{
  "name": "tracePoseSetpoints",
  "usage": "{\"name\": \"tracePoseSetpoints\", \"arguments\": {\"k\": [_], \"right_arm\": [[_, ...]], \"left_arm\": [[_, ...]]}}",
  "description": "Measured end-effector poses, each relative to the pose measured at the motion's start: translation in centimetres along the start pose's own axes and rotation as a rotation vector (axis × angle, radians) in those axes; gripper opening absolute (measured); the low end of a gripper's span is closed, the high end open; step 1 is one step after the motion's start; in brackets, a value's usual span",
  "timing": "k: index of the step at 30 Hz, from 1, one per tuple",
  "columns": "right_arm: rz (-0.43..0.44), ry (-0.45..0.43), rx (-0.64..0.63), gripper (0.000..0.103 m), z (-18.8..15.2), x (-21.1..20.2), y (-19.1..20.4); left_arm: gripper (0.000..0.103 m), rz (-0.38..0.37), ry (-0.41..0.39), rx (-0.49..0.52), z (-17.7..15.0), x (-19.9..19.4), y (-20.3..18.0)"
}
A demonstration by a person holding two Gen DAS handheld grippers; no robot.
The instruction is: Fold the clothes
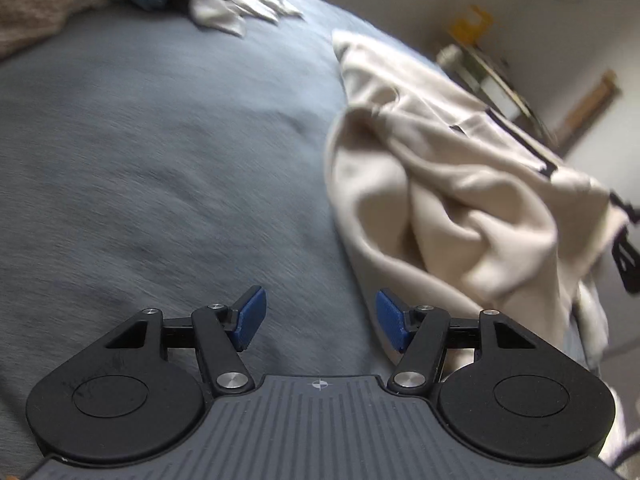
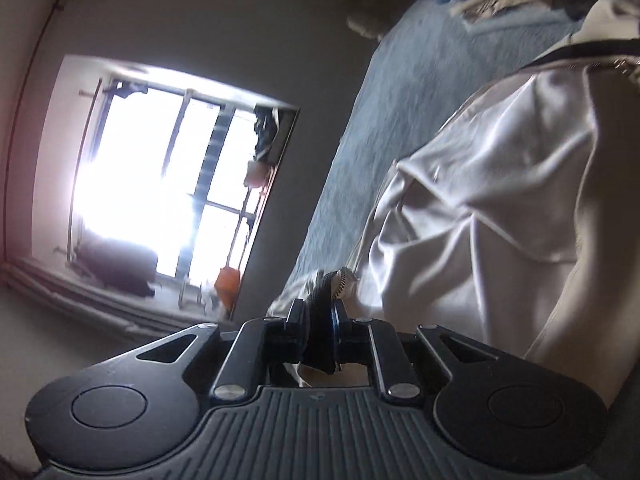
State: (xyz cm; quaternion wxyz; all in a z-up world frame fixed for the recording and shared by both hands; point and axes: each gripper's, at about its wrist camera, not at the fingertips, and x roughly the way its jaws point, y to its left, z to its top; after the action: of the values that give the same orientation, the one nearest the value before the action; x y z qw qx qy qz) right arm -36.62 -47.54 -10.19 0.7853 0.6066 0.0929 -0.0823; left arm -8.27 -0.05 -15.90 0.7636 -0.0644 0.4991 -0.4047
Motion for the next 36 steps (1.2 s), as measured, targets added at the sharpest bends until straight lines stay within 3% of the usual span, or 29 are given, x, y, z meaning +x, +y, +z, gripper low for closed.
{"name": "tracePoseSetpoints", "arguments": {"k": [4, 10, 14, 17, 20, 24, 28, 31, 32, 33, 35, 36], "right_arm": [[0.008, -0.111, 0.092, 0.014, 1.7, -1.7, -3.1], [-0.030, -0.108, 0.200, 0.014, 0.4, -0.6, -8.4], [-0.019, -0.107, 0.240, 0.014, -0.1, -0.1, -10.3], [-0.013, -0.106, 0.263, 0.014, -0.3, 0.3, -11.5], [-0.009, -0.100, 0.273, 0.014, -0.4, 0.5, -12.2], [0.001, -0.077, 0.308, 0.014, -0.8, 1.2, -13.1], [0.010, -0.056, 0.319, 0.014, -1.0, 1.6, -13.5], [0.014, -0.047, 0.305, 0.014, -1.0, 1.7, -13.3], [0.014, -0.045, 0.308, 0.014, -1.0, 1.8, -13.4], [0.013, -0.044, 0.312, 0.014, -1.0, 1.8, -13.6], [0.013, -0.041, 0.317, 0.015, -1.0, 1.9, -13.8], [0.013, -0.041, 0.319, 0.014, -1.0, 1.9, -13.8]], "left_arm": [[0.067, -0.048, 0.082, 0.077, -0.7, 2.1, -2.6], [0.067, -0.104, 0.166, 0.168, -0.9, 3.3, -5.3], [0.067, -0.139, 0.214, 0.132, -0.5, 2.8, -4.6], [0.067, -0.224, 0.237, 0.091, -0.4, 1.8, -3.6], [0.068, -0.307, 0.270, 0.116, -0.3, 1.2, -3.6], [0.074, -0.279, 0.301, 0.185, -1.1, 2.1, -5.9], [0.075, -0.230, 0.347, 0.241, -2.4, 4.1, -7.7], [0.066, -0.168, 0.324, 0.322, -3.2, 4.7, -8.9], [0.053, -0.156, 0.308, 0.332, -3.1, 4.6, -9.1], [0.046, -0.144, 0.289, 0.339, -2.9, 4.4, -9.1], [0.020, -0.118, 0.268, 0.306, -2.2, 3.7, -8.5], [0.018, -0.109, 0.259, 0.279, -1.8, 3.3, -8.1]]}}
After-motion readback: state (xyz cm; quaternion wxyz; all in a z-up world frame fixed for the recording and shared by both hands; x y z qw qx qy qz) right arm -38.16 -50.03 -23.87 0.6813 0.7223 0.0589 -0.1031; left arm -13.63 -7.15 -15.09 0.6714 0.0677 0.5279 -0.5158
